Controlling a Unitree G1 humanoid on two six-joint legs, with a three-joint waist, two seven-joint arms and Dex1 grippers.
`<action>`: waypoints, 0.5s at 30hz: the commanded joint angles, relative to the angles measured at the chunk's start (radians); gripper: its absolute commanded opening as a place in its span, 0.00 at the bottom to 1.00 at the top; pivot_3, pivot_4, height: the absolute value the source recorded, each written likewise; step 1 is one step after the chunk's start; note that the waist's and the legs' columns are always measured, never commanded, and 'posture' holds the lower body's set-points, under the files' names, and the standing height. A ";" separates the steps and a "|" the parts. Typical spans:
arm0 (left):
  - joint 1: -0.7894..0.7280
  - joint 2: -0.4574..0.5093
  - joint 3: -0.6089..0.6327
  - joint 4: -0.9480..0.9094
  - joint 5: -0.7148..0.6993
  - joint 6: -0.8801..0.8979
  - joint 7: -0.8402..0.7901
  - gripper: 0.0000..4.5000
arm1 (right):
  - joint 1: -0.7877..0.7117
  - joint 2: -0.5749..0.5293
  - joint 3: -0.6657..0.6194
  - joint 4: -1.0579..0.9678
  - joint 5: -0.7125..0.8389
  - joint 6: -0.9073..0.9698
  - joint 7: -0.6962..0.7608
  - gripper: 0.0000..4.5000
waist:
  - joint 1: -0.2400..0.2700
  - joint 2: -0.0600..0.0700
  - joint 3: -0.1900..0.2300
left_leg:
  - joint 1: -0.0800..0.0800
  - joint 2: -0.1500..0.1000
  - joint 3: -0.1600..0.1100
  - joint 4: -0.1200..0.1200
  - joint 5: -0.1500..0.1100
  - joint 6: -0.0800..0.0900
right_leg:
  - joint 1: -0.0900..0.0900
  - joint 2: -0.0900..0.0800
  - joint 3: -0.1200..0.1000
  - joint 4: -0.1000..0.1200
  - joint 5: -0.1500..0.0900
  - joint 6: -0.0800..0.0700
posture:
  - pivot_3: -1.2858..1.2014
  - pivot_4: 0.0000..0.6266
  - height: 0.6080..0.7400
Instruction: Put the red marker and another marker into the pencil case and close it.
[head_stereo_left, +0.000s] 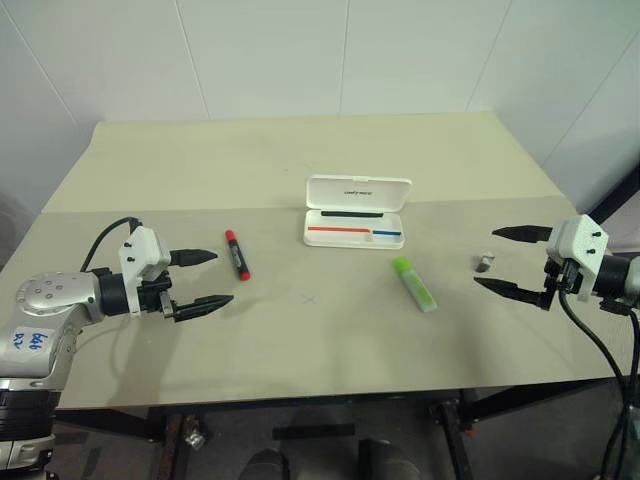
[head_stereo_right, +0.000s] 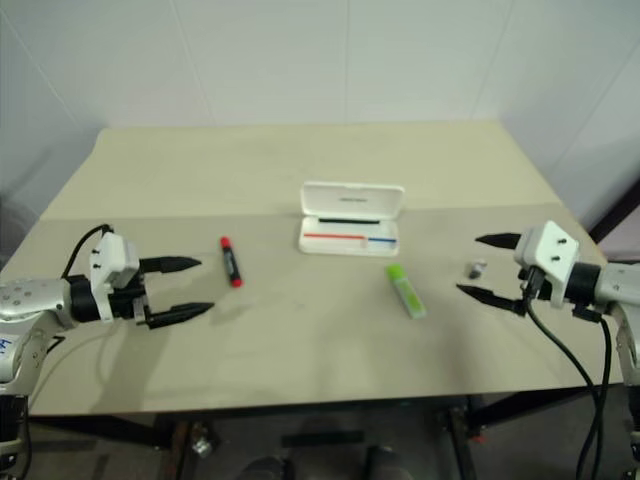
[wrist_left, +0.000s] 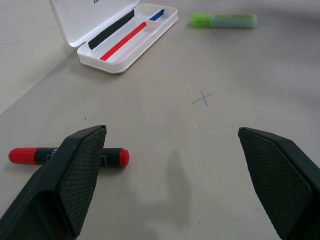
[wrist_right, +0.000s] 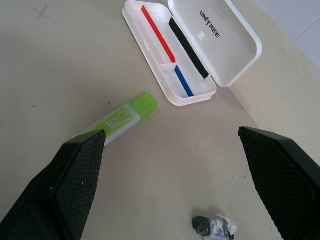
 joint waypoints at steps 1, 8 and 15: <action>-0.019 0.019 0.014 -0.026 0.001 -0.021 -0.009 1.00 | -0.016 0.023 0.016 -0.033 0.000 -0.015 -0.015 1.00 | 0.000 0.000 0.000 | 0.000 0.000 0.000 0.000 0.000 0.000 | 0.000 0.000 0.000 0.000 0.000 0.000 | 0.52 0.24 1.00; -0.048 -0.007 -0.008 -0.009 0.017 -0.033 0.018 1.00 | -0.015 0.059 0.056 -0.083 0.010 0.016 -0.039 1.00 | 0.000 0.000 0.000 | 0.000 0.000 0.000 0.000 0.000 0.000 | 0.000 0.000 0.000 0.000 0.000 0.000 | 0.52 0.24 1.00; -0.112 -0.001 -0.041 0.052 0.063 -0.047 0.030 1.00 | -0.098 0.064 0.159 -0.218 0.035 0.174 -0.021 1.00 | -0.003 0.000 0.000 | 0.000 0.000 0.000 0.001 0.000 0.000 | 0.000 0.000 0.000 0.002 0.000 0.000 | 0.52 0.24 1.00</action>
